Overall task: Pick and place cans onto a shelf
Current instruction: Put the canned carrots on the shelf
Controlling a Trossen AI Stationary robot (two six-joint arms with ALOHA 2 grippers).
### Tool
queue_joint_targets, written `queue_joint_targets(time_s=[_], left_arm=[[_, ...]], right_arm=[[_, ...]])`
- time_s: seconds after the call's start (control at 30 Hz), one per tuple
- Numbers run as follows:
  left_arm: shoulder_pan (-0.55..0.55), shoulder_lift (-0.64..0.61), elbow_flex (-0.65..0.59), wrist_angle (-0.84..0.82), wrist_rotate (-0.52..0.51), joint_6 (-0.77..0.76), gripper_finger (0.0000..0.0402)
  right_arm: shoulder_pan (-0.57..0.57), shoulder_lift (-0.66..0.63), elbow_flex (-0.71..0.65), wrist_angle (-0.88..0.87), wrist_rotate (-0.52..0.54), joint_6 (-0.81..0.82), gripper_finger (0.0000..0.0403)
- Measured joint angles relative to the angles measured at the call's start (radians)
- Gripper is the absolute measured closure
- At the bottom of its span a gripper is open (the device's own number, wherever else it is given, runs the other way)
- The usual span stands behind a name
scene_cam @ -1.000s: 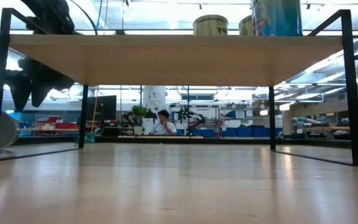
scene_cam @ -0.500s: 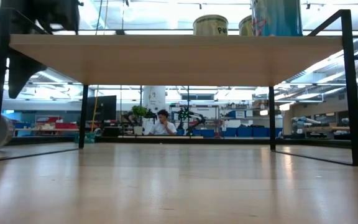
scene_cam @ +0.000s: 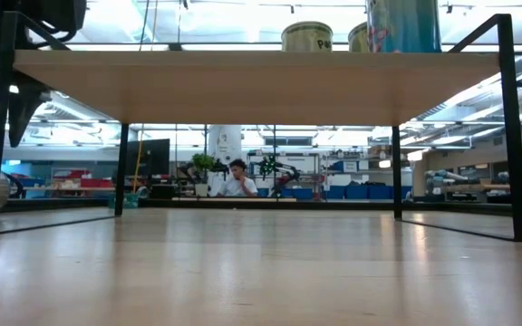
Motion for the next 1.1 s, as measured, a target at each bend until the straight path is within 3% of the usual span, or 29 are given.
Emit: queue_joint_targets(time_s=[0.17, 0.3, 0.5, 0.73, 0.87, 1.1], left_arm=[[-0.03, 0.038, -0.006, 0.003, 0.088, -0.02, 0.0199], [-0.075, 0.067, -0.006, -0.006, 0.048, -0.103, 0.0135], [-0.048, 0.125, -0.005, 0.0, 0.044, -0.131, 0.0057], [-0.015, 0.176, -0.003, 0.026, 0.063, -0.14, 0.0047], [0.024, 0.175, -0.016, 0.19, -0.009, -0.189, 0.0047], [0.069, 0.192, -0.021, 0.168, 0.053, -0.191, 0.0047]], right_arm=[[0.03, 0.0, 0.0, -0.006, 0.0, 0.0, 0.0036], [0.044, 0.0, 0.0, -0.014, 0.0, 0.015, 0.0036], [0.048, 0.0, 0.0, -0.019, 0.012, 0.027, 0.0036], [0.046, 0.0, 0.0, -0.019, 0.046, 0.017, 0.0036], [0.044, 0.0, 0.0, -0.018, 0.058, -0.001, 0.0036], [0.055, 0.0, -0.008, 0.01, 0.079, -0.003, 0.0036]])
